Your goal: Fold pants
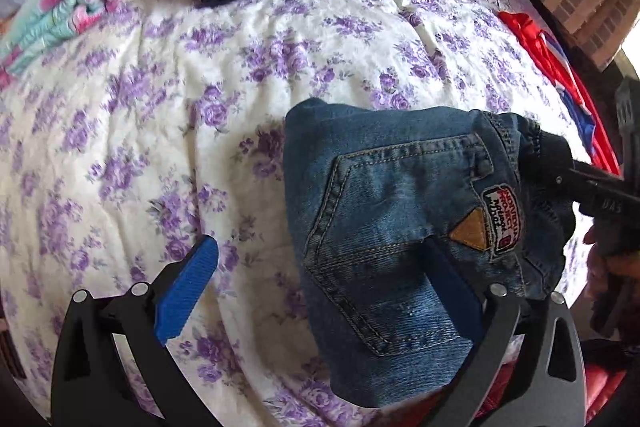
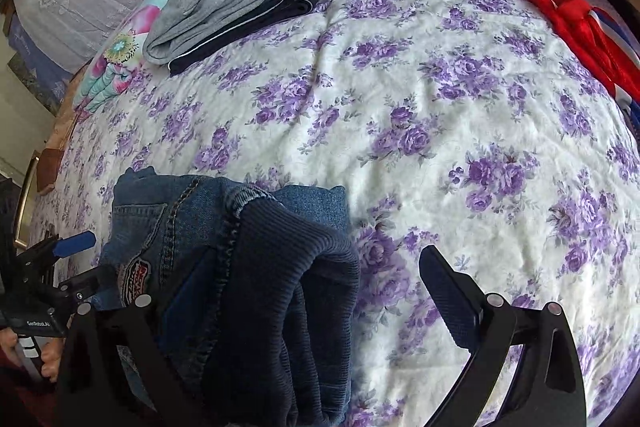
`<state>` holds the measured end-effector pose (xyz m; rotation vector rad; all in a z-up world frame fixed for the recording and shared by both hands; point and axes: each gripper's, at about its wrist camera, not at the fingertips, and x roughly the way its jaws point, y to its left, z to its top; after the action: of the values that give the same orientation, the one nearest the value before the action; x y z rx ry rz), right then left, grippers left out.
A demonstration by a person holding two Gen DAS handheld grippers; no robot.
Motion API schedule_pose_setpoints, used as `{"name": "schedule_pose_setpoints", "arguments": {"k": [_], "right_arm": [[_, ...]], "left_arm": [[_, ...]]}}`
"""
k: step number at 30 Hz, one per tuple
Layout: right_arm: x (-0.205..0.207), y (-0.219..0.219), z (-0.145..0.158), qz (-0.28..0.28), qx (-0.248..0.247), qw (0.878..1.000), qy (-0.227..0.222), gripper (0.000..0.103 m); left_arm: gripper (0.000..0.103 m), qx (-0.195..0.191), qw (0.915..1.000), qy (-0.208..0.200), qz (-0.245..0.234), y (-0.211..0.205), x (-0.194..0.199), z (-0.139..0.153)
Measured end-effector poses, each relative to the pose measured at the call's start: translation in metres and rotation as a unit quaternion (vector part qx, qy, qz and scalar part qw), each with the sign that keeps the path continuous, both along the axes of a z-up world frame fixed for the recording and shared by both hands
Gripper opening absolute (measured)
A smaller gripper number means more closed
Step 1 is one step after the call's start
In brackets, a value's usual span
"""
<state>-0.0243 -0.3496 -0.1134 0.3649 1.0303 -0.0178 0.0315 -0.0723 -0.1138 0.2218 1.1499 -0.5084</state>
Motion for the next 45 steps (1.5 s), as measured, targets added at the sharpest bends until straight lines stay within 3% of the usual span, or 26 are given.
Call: {"name": "schedule_pose_setpoints", "arguments": {"k": [9, 12, 14, 16, 20, 27, 36, 40, 45], "right_arm": [[-0.016, 0.018, 0.042, 0.031, -0.066, 0.996, -0.046, 0.099], [-0.017, 0.025, 0.035, 0.045, -0.081, 0.995, -0.035, 0.099], [-0.013, 0.026, 0.016, 0.047, -0.088, 0.995, -0.004, 0.099], [-0.014, 0.022, -0.001, 0.042, -0.063, 0.997, 0.008, 0.099], [-0.019, 0.009, -0.007, 0.023, -0.001, 1.000, 0.009, 0.099], [-0.022, 0.001, 0.006, 0.028, 0.014, 1.000, -0.001, 0.099], [-0.015, -0.023, 0.012, 0.019, 0.071, 0.997, -0.014, 0.099], [-0.013, -0.013, 0.039, 0.054, 0.032, 0.996, -0.065, 0.099], [0.001, 0.017, 0.072, 0.134, -0.043, 0.982, -0.125, 0.099]], "left_arm": [[0.099, 0.020, 0.9993, -0.032, 0.004, -0.001, -0.005, 0.009], [0.099, 0.023, 0.9992, -0.033, 0.002, -0.002, -0.006, 0.009], [0.099, 0.024, 0.9992, -0.031, 0.002, -0.003, -0.006, 0.007], [0.099, 0.022, 0.9995, -0.024, 0.002, -0.002, -0.006, 0.005], [0.099, 0.018, 0.9997, -0.017, 0.005, -0.001, -0.006, 0.004], [0.099, 0.018, 0.9996, -0.014, 0.014, 0.000, -0.007, 0.004], [0.099, 0.020, 0.9990, -0.013, 0.037, -0.001, -0.009, 0.004], [0.099, 0.015, 0.9979, -0.018, 0.061, 0.006, -0.012, 0.009], [0.099, -0.026, 0.9943, 0.021, 0.101, 0.030, -0.019, 0.007]]}}
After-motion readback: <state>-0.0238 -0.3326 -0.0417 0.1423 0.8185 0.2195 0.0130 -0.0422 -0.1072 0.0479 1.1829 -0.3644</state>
